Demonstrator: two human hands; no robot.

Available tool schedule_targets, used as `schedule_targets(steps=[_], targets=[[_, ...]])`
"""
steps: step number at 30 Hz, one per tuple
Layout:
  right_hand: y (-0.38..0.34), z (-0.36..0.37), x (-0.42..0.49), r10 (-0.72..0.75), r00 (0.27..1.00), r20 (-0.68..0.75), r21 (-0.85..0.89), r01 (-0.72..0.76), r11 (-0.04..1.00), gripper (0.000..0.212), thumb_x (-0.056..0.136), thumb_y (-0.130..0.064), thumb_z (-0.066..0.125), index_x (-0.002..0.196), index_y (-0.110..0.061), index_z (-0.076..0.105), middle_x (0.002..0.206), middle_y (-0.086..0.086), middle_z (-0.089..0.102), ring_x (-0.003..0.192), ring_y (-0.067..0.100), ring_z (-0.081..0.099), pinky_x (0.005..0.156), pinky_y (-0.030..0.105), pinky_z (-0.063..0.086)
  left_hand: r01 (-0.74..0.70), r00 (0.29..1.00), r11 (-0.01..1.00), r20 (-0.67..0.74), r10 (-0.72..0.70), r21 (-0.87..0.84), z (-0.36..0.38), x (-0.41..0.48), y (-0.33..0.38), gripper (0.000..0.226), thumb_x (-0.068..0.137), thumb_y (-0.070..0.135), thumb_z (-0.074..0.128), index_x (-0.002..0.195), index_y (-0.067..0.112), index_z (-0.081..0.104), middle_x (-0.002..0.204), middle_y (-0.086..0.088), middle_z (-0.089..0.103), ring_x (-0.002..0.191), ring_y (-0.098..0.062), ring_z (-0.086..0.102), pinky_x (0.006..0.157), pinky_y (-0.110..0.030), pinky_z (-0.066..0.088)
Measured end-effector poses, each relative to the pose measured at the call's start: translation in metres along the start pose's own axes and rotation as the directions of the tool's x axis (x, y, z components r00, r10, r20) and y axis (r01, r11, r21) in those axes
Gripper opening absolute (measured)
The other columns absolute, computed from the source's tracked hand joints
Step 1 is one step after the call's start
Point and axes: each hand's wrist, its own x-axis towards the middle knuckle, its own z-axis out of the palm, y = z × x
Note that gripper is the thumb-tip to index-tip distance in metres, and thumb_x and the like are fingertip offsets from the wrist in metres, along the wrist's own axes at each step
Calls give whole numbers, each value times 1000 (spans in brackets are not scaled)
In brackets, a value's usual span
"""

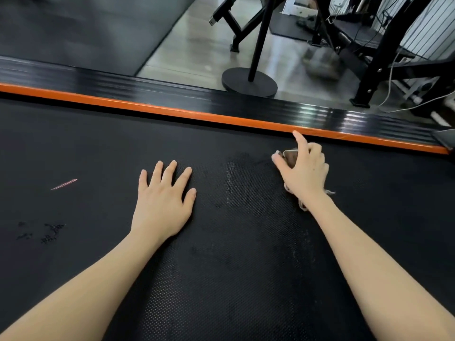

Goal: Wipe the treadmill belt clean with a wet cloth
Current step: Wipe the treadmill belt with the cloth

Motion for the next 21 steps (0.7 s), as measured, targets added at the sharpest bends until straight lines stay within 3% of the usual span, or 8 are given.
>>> schedule_targets(steps=[3,5,8,12,17,21], targets=[[12,-7,-22,-294,946,-141,-84,284,955,58,81,-56,59,130,-25,52,126,15,47,106,35,49,86,46,42,-1,1000,1000,-1,1,-5,0,0,0,71,88,54,8,144,24,39,150,-12,35,142,-33,22,114,-53,13],[24,-3,-19,-413,907,-82,-166,396,903,49,81,-53,61,118,-21,63,125,17,49,101,37,49,79,45,46,0,1000,1000,2,0,-6,0,0,0,70,88,54,9,144,24,40,150,-11,36,142,-33,23,114,-53,14],[26,8,0,-209,978,11,-46,210,977,44,87,-42,64,124,-18,59,124,18,46,105,34,45,81,41,46,7,1000,1000,6,-7,2,2,1,0,69,89,53,11,142,24,42,148,-11,39,141,-33,26,113,-53,16],[-3,24,25,10,999,-39,107,-6,994,32,90,-36,61,116,-18,59,113,16,48,104,33,46,85,38,41,16,1000,1000,10,-16,-1,2,1,1,67,89,53,14,140,24,45,146,-11,41,139,-33,29,112,-53,18],[-73,55,35,-102,994,-46,168,108,980,28,93,-39,53,112,-18,58,112,13,48,103,30,44,81,39,44,15,1000,1000,-1,-15,11,3,1,1,61,91,50,21,137,22,50,141,-12,48,135,-35,36,109,-56,26],[-78,60,39,-146,989,1,167,144,975,39,94,-49,48,120,-21,55,115,12,48,105,27,42,85,39,46,11,1000,1000,-7,-10,22,3,2,2,59,91,49,24,135,22,53,139,-12,50,133,-36,40,107,-57,29]])
